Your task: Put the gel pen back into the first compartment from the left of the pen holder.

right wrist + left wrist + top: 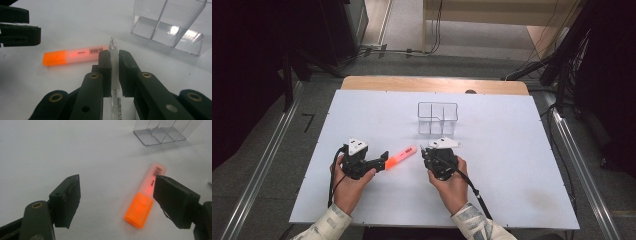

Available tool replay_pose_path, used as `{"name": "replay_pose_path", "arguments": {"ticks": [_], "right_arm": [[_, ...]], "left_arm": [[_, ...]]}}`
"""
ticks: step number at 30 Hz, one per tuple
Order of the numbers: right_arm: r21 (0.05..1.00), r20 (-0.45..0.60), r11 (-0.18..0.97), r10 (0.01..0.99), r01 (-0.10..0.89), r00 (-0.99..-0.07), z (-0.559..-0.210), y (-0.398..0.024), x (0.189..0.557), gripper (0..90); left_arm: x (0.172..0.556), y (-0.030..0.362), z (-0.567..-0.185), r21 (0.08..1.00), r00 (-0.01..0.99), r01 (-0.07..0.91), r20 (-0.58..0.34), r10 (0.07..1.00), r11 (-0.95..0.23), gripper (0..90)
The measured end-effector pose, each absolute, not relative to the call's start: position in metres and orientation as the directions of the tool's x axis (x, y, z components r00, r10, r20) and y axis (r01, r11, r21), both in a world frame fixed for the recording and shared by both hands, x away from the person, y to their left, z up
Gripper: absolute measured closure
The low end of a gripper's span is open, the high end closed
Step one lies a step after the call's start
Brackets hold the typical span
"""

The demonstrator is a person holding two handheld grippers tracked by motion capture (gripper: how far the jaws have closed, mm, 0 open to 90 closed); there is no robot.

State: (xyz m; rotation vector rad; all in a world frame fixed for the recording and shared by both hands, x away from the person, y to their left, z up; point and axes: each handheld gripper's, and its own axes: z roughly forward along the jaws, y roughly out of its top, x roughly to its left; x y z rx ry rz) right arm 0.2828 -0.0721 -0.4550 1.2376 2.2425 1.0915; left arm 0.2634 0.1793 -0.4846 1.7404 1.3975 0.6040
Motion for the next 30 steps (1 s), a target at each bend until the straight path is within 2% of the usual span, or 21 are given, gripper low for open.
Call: {"name": "replay_pose_path", "arguments": {"ticks": [30], "right_arm": [[0.789, 0.052, 0.312, 0.825, 0.53, -0.562, -0.427, -0.074, 0.319, 79.2]], "left_arm": [[0.264, 0.18, -0.485, 0.82, 0.274, 0.57, -0.12, 0.954, -0.061, 22.6]]}}
